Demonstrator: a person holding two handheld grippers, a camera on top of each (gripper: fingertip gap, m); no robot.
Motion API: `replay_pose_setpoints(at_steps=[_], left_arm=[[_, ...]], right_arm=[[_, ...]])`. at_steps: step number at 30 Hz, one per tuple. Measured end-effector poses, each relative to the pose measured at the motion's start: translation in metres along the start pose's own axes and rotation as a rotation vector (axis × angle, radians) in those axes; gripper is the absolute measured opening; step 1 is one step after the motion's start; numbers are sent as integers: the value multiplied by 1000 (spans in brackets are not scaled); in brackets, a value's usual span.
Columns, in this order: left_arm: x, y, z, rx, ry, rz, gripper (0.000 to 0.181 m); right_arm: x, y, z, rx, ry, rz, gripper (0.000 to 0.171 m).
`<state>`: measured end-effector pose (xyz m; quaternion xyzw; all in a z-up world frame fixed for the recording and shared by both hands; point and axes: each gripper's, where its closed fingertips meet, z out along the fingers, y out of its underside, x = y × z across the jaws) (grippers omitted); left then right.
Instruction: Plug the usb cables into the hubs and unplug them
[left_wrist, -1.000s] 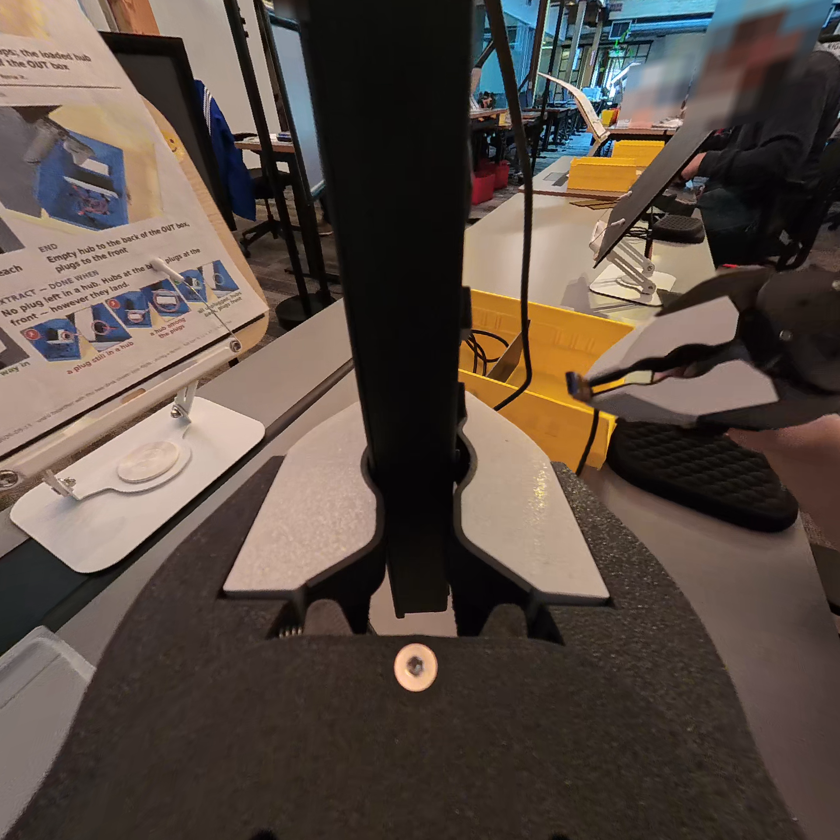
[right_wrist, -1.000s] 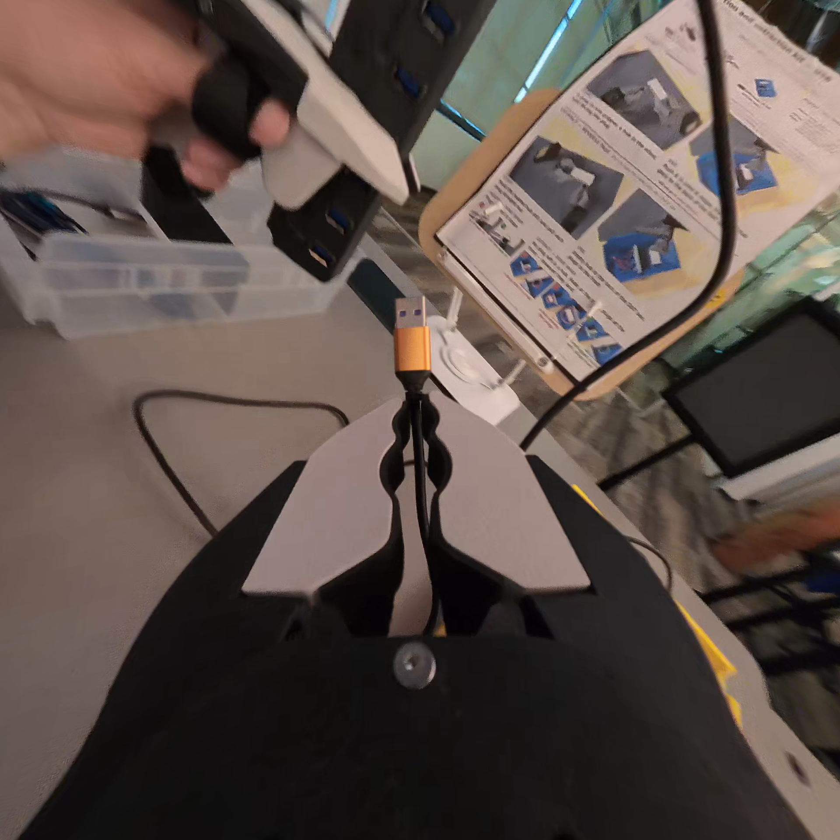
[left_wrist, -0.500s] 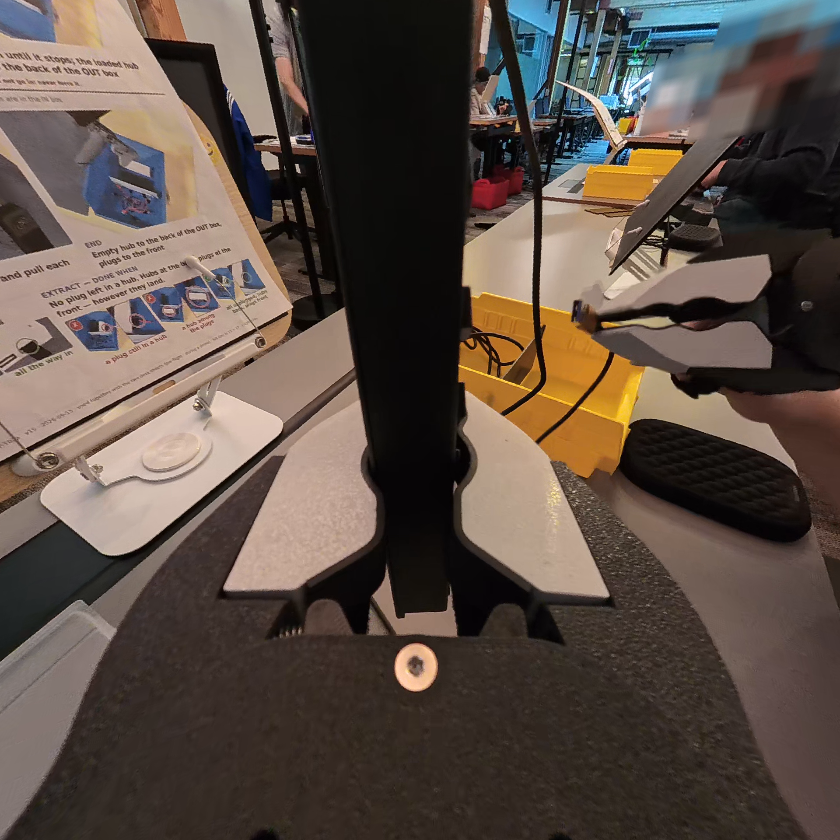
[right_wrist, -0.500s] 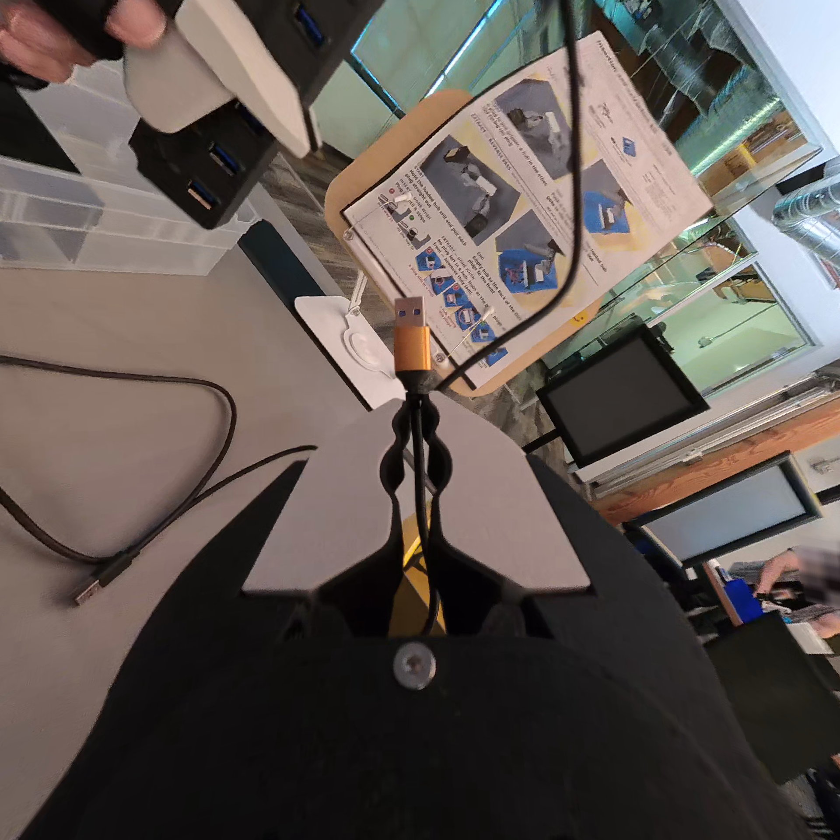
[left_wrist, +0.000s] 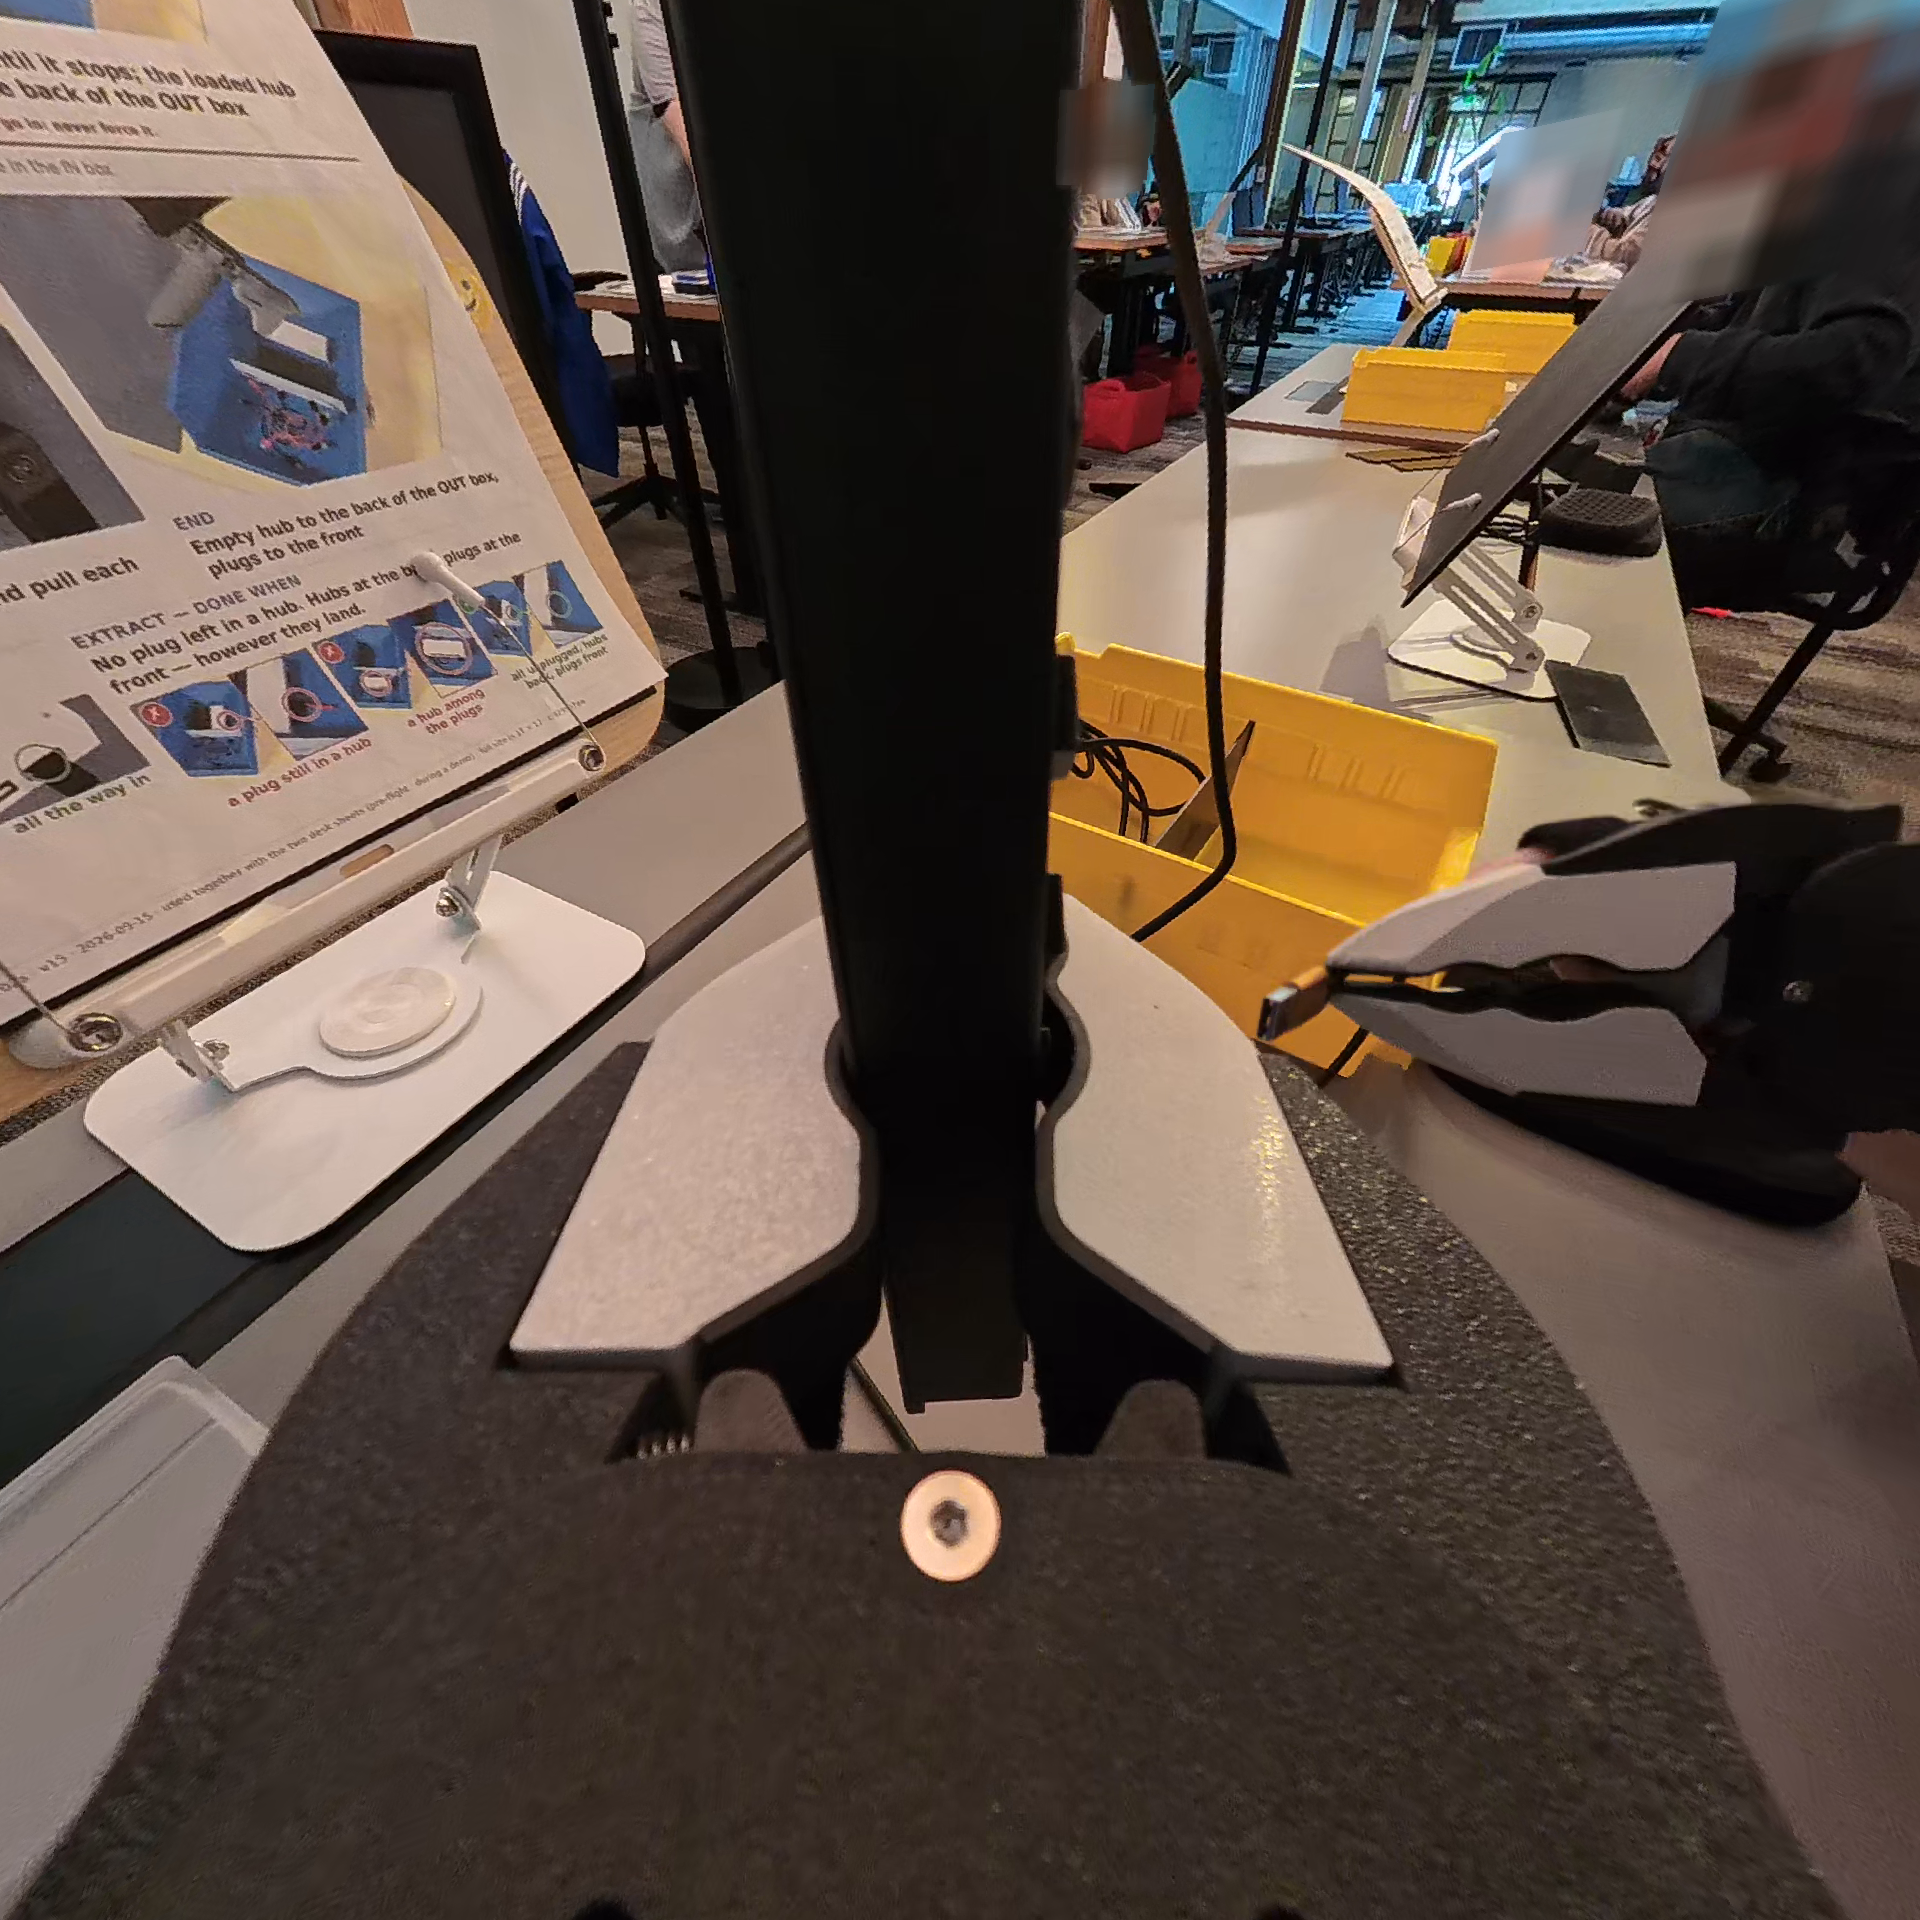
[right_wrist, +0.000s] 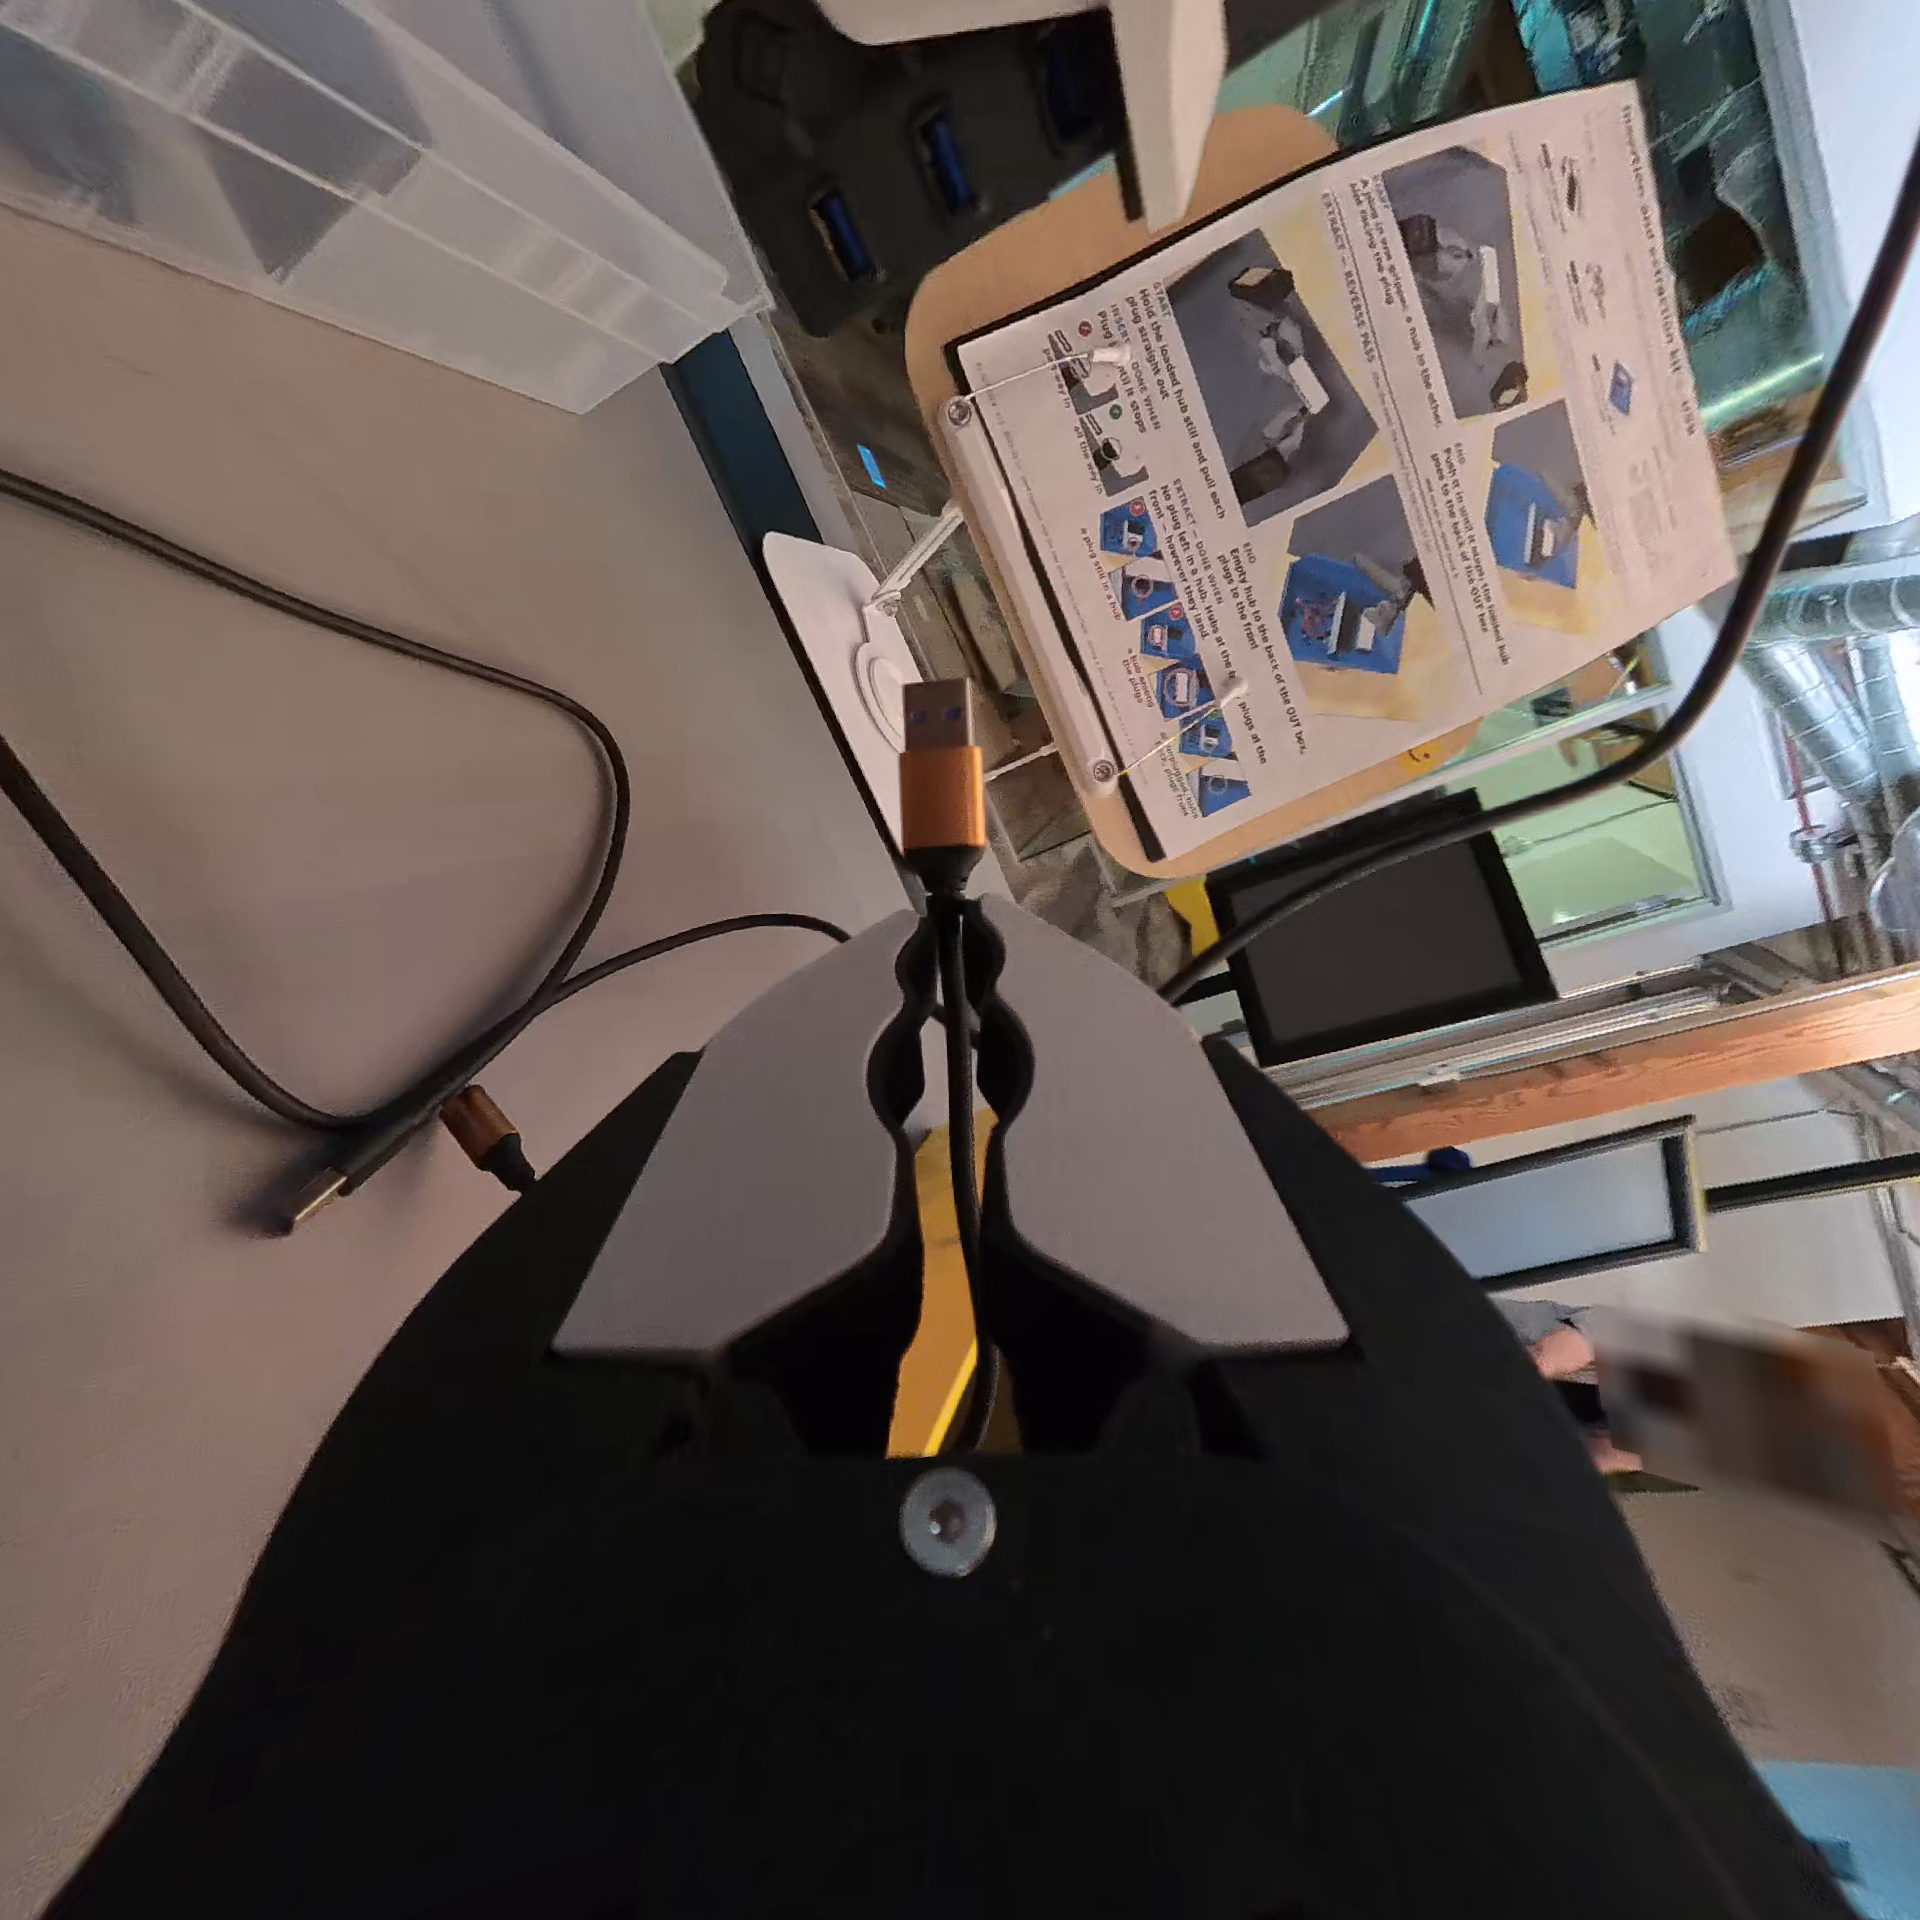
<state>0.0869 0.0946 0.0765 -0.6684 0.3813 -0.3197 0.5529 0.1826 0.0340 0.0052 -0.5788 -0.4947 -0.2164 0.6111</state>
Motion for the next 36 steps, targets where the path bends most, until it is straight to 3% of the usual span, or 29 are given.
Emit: replay_pose_setpoints(at_steps=[9,15,30,36], left_arm=[[-1,1,0,-3,-2,-2,25],[-4,0,-2,2,-5,-11,25],[1,1,0,-5,7,-9,25],[1,1,0,-6,11,-18,25]], right_arm=[[-18,4,4,-47,32,-178,6],[-80,3,6,-58,-114,-337,6],[-169,6,-12,-164,-351,-251,8],[-180,6,-19,-185,-490,-39,16]])
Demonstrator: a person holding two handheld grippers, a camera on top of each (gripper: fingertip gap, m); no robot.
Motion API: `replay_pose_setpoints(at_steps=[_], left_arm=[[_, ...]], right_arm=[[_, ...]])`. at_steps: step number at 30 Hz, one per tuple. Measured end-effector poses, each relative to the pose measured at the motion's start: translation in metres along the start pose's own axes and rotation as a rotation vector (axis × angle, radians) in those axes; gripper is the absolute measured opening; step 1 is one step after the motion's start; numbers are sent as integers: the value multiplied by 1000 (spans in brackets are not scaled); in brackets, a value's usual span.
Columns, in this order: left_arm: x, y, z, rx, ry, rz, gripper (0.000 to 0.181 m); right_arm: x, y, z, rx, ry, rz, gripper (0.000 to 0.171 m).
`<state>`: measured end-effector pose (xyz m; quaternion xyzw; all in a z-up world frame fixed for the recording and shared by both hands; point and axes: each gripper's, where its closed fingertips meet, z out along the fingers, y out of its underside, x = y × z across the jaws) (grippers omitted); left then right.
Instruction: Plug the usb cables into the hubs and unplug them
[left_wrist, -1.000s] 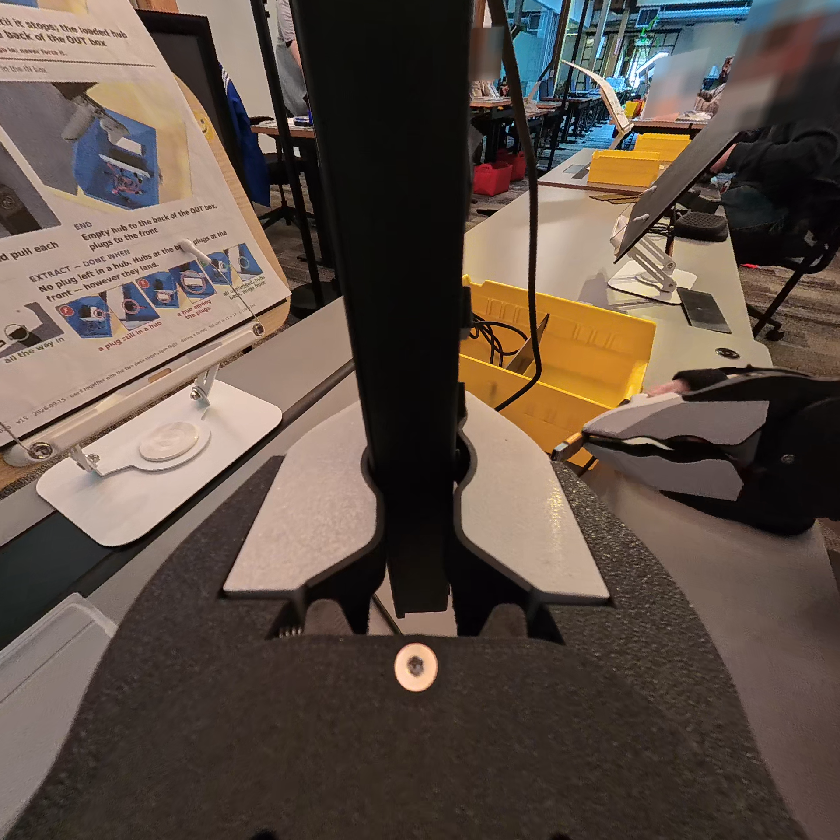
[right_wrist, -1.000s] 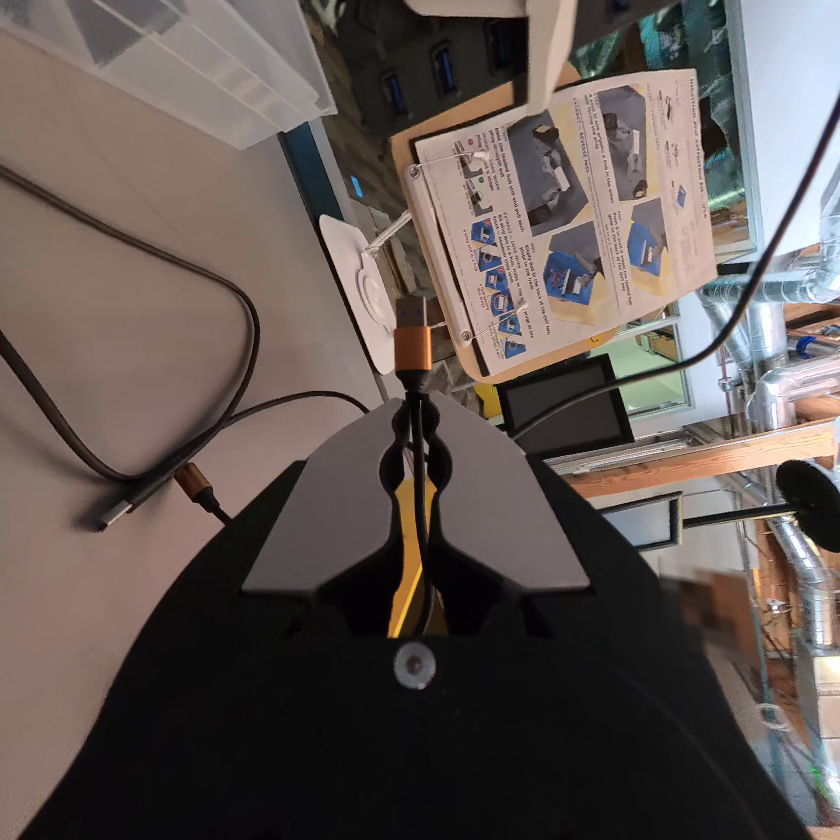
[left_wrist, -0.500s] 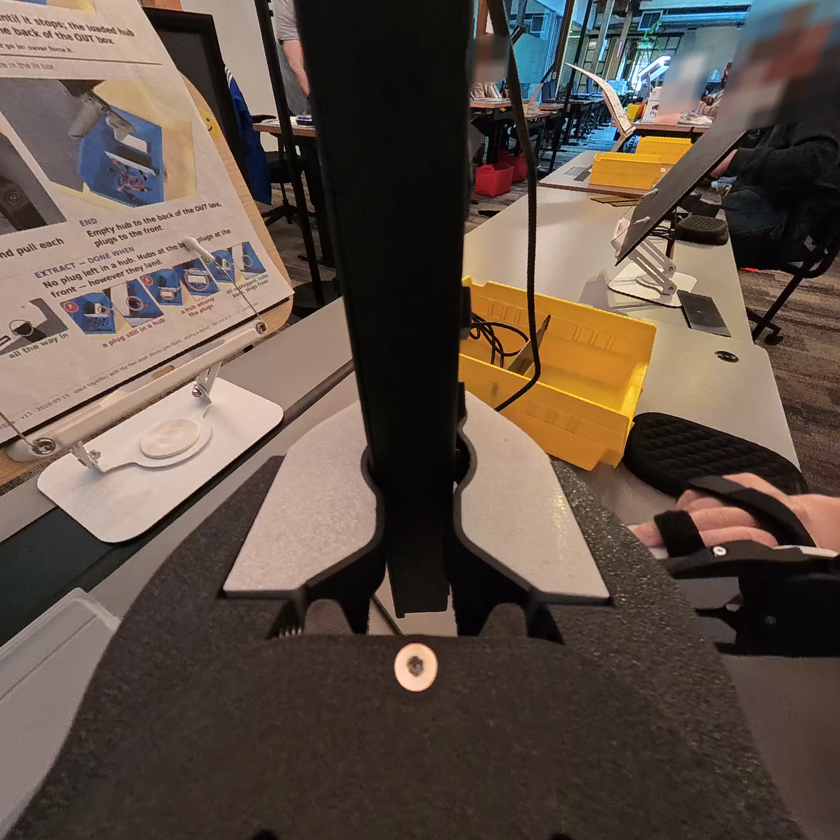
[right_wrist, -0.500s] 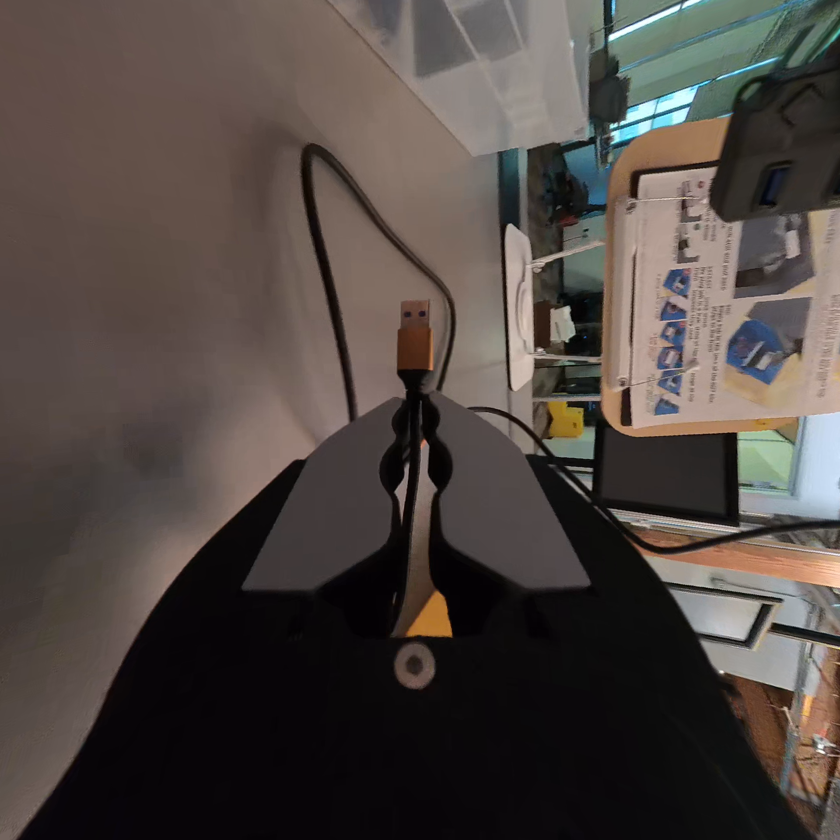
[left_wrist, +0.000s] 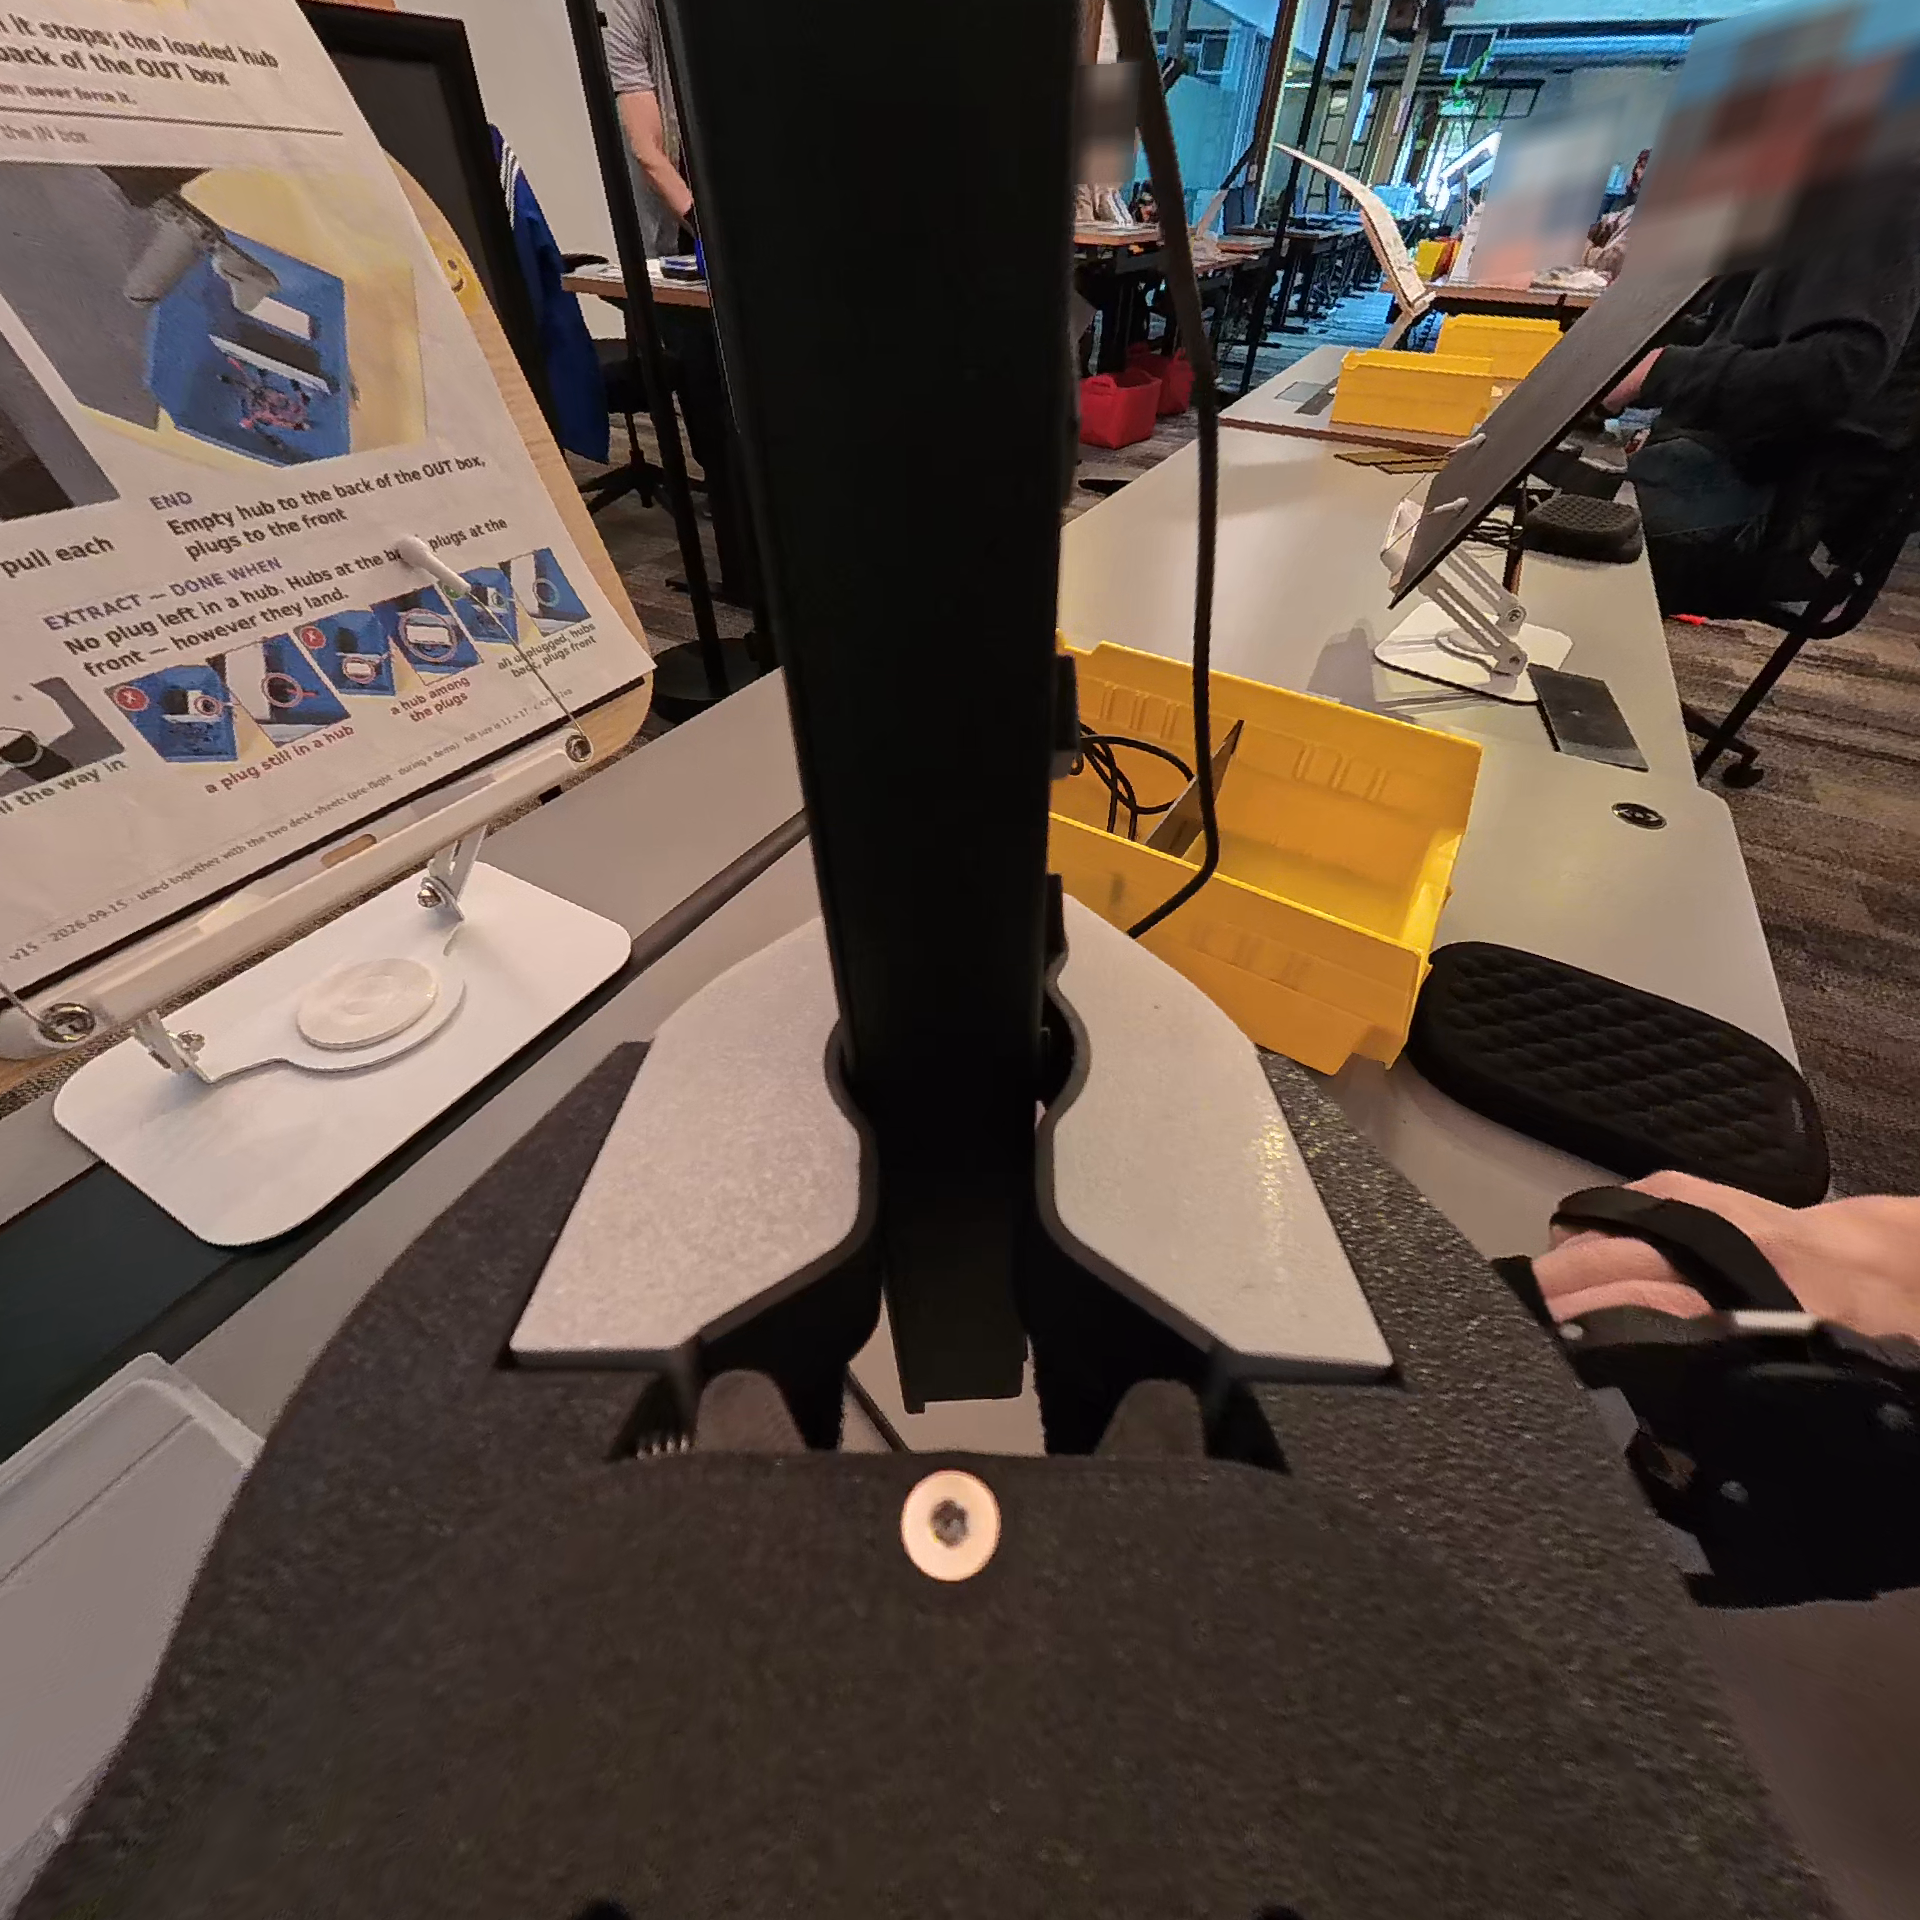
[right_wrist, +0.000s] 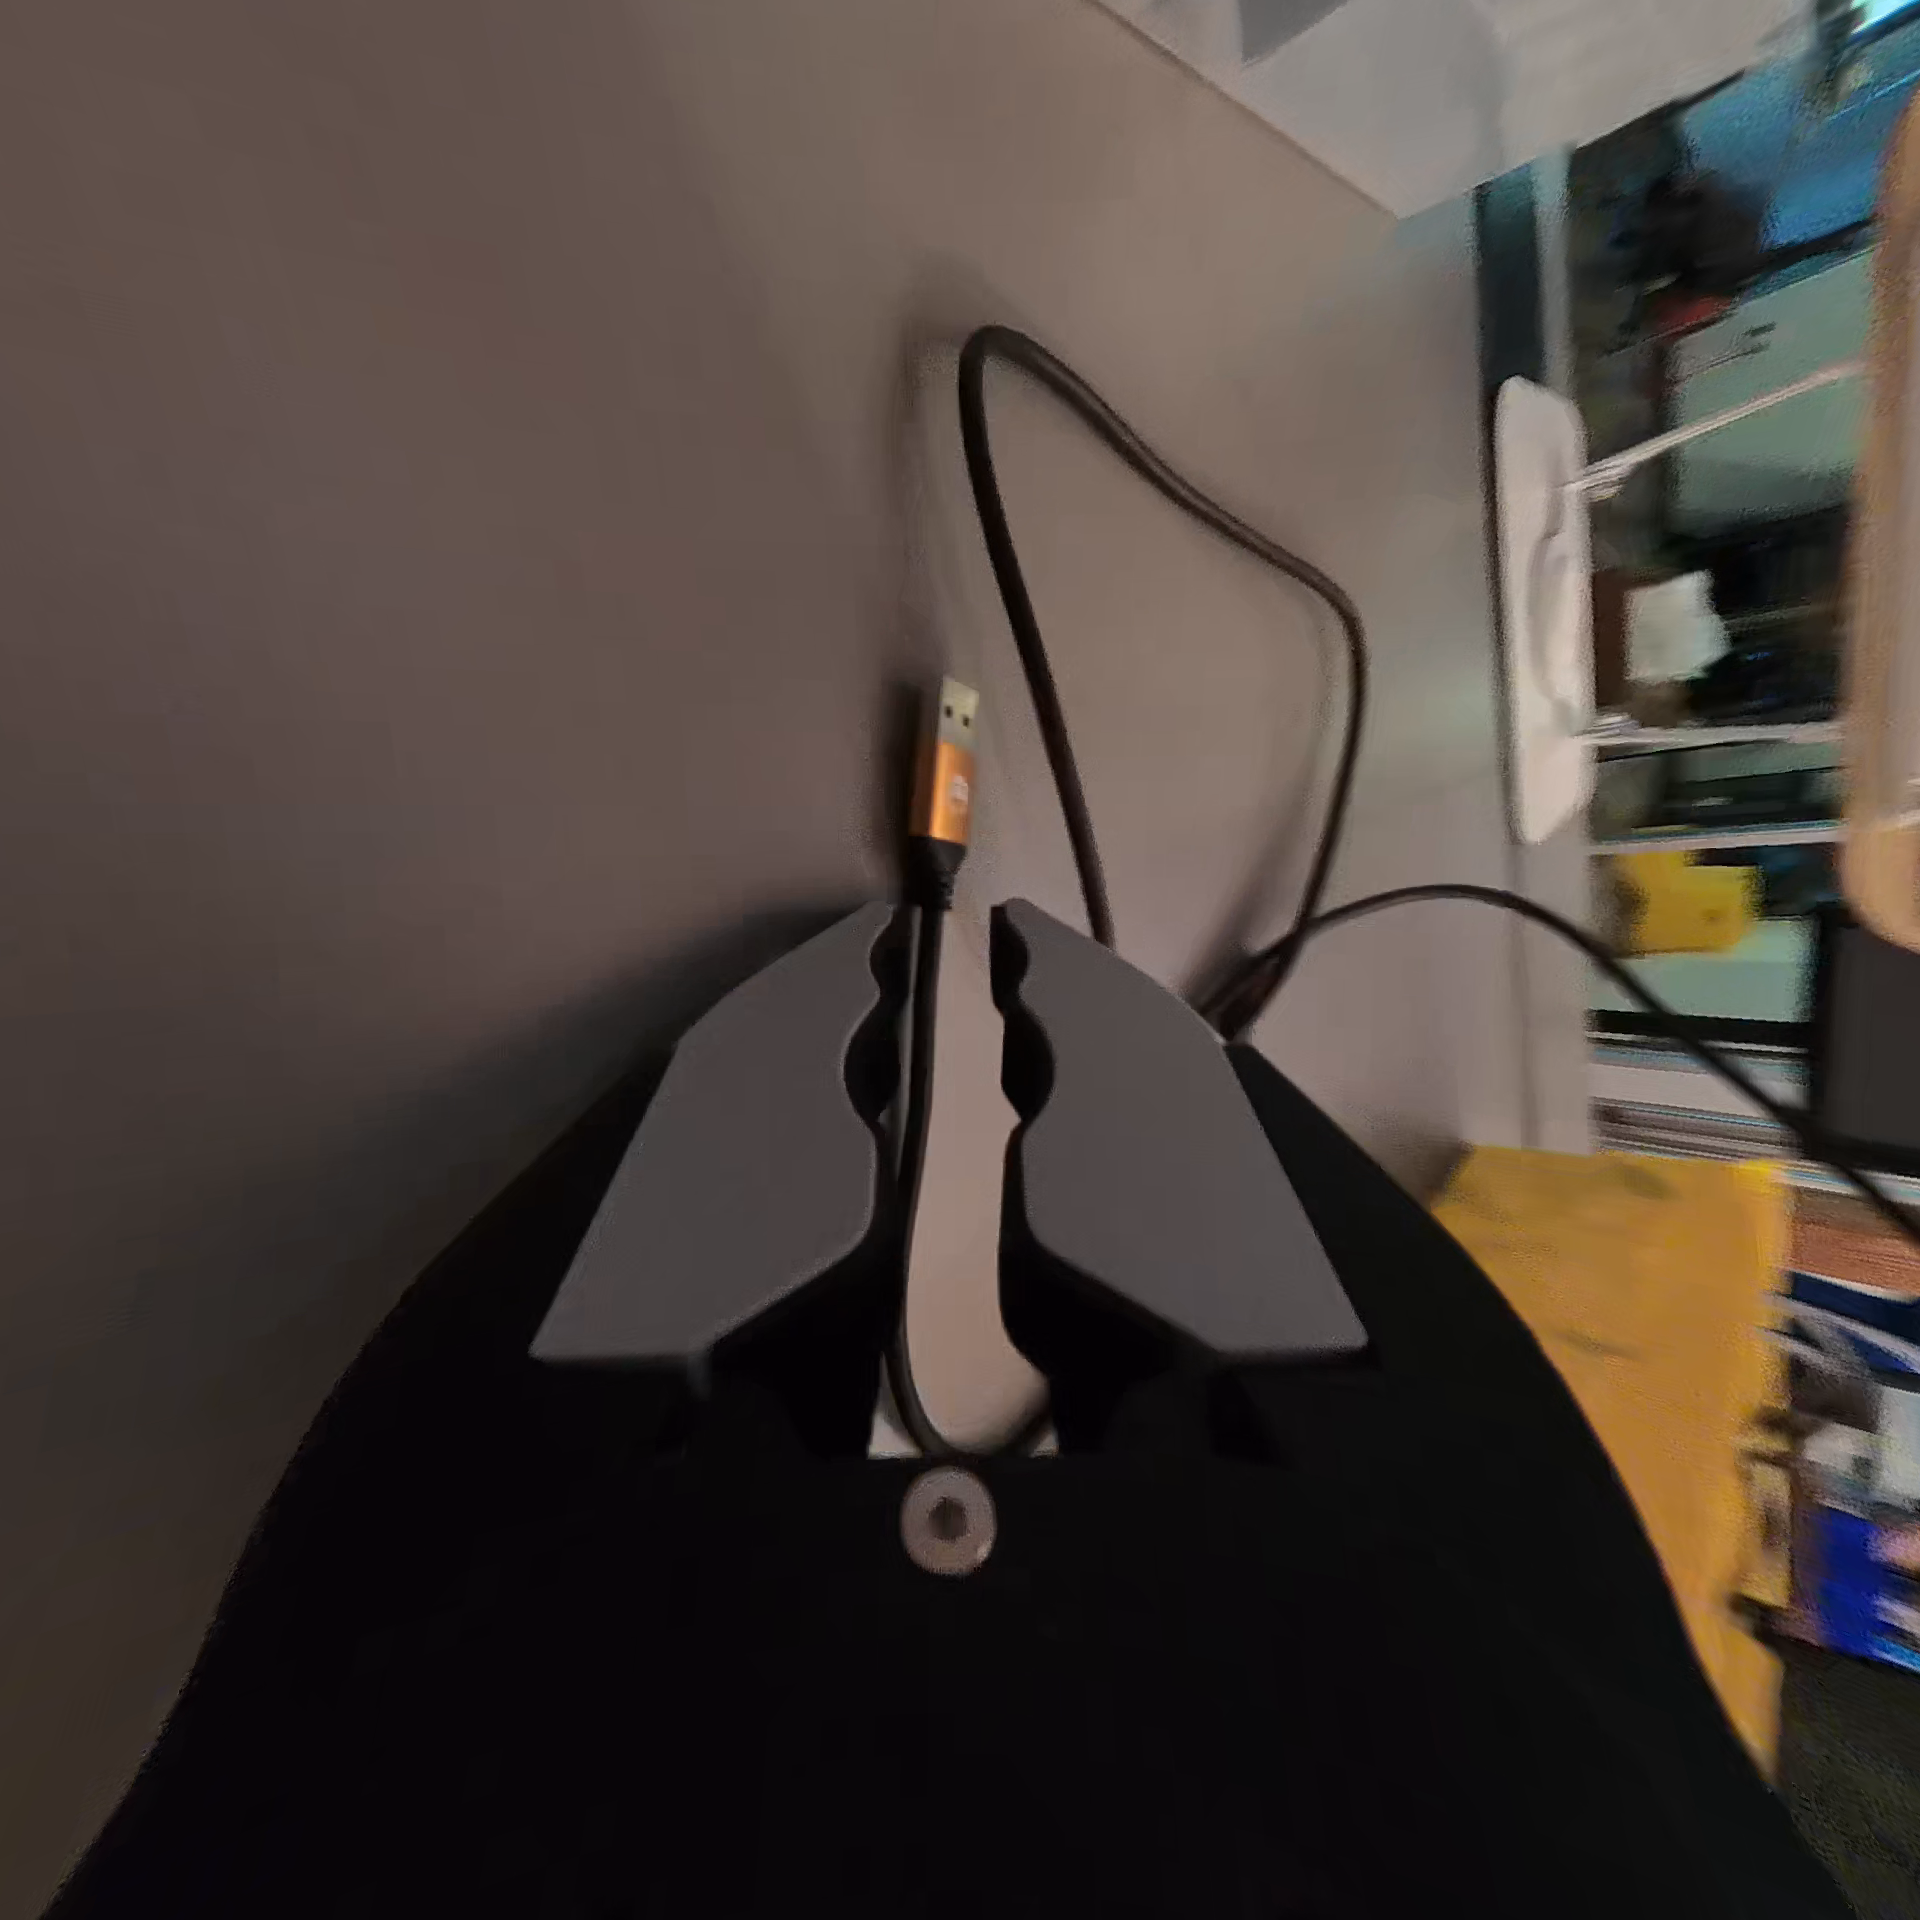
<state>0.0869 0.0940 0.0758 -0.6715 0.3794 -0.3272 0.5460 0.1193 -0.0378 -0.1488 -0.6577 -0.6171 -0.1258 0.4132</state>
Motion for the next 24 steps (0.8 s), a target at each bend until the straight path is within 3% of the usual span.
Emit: replay_pose_setpoints(at_steps=[7,12,17,24], left_arm=[[3,1,2,-9,7,4,26],[3,3,4,-15,10,8,25],[3,4,5,-22,11,8,25],[4,5,6,-26,12,12,25]], right_arm=[[-4,-6,-5,150,-416,461,18],[-6,0,0,135,-611,625,19],[-7,-3,5,144,-692,695,15],[-8,-4,7,146,-651,609,10]])
